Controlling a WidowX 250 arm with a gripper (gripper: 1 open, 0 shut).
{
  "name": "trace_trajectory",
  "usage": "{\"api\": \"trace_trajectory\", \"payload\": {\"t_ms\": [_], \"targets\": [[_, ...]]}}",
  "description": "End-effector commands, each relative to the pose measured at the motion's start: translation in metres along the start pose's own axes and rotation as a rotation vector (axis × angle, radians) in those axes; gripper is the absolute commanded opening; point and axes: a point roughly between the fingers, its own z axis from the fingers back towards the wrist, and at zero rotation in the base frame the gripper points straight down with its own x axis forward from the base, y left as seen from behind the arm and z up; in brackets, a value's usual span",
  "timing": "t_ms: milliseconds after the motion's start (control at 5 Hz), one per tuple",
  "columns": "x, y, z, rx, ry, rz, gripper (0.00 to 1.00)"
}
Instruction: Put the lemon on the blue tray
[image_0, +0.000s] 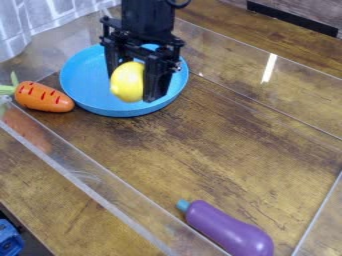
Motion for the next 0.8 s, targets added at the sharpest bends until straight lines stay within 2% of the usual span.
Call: {"api": "trace_trajectory", "payload": {"t_ms": [0,600], "targets": [[0.0083,0.0064,0.0178,-0.008,-0.058,0.018,0.00],[0.0090,0.0120,0.0186,-0.028,-0.051,0.012,0.00]]}}
